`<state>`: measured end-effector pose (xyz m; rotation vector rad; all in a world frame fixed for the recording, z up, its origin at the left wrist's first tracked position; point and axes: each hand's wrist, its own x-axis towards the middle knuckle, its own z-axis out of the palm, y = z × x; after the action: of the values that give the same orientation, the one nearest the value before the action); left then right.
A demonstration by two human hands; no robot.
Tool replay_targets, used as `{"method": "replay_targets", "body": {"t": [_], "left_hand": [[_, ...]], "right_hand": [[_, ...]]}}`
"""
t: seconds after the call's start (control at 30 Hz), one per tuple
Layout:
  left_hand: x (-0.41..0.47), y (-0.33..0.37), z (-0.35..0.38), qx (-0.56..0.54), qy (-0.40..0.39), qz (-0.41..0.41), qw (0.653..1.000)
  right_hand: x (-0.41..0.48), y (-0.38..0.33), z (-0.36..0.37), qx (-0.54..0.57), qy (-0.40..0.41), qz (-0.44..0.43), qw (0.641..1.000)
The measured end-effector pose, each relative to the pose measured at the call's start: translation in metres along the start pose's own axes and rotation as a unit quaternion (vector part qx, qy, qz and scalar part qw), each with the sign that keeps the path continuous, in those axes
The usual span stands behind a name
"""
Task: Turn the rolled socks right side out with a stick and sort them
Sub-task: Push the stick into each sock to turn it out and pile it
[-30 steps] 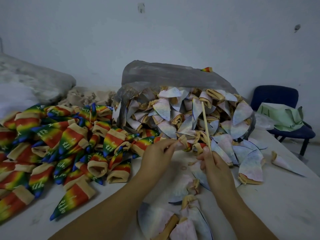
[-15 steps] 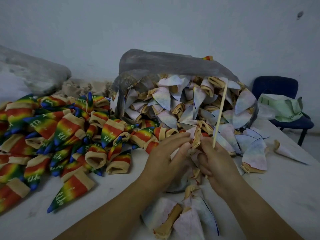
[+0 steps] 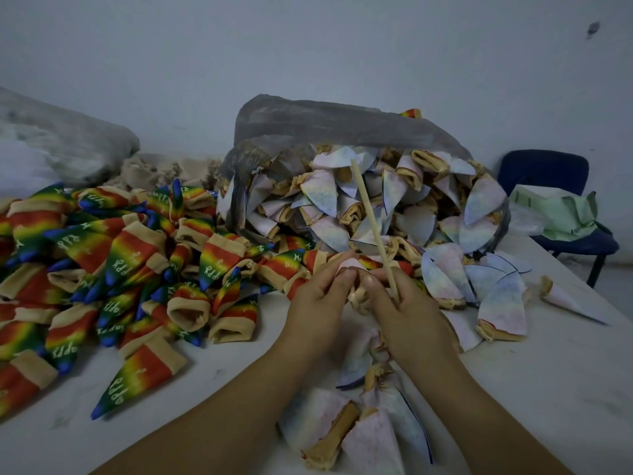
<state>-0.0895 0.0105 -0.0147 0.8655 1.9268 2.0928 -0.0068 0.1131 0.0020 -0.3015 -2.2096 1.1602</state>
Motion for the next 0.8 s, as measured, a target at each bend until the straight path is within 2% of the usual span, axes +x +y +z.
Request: {"method": "replay_targets", "body": {"t": [0.17, 0.3, 0.4, 0.5, 0.6, 0.7, 0.8], "left_hand": [[0.001, 0.006, 0.000, -0.017, 0.000, 0.033, 0.999], [-0.003, 0.013, 0.000, -0.027, -0.053, 0.058, 0.997], [-0.001, 0.009, 0.000, -0.079, -0.016, 0.047, 0.996], [0.001, 0.009, -0.002, -0.079, 0.012, 0.054, 0.995], [0.001, 0.010, -0.002, -0.111, 0.035, 0.013, 0.993], [0.002, 0.010, -0.001, -0.134, 0.026, -0.018, 0.990], [0.002, 0.011, 0.001, -0.231, 0.007, -0.075, 0.970]], "right_hand": [[0.001, -0.001, 0.000, -0.004, 0.029, -0.010, 1.000], [0.002, -0.001, 0.000, -0.006, 0.032, -0.003, 0.999], [0.002, -0.001, 0.001, -0.014, 0.036, -0.008, 0.999], [0.003, 0.000, 0.003, -0.012, 0.036, -0.014, 0.999], [0.002, 0.001, 0.006, -0.018, 0.033, -0.014, 0.999], [0.002, -0.001, 0.006, -0.014, 0.040, -0.019, 0.999], [0.001, -0.001, 0.010, -0.026, 0.040, -0.015, 0.999]]}}
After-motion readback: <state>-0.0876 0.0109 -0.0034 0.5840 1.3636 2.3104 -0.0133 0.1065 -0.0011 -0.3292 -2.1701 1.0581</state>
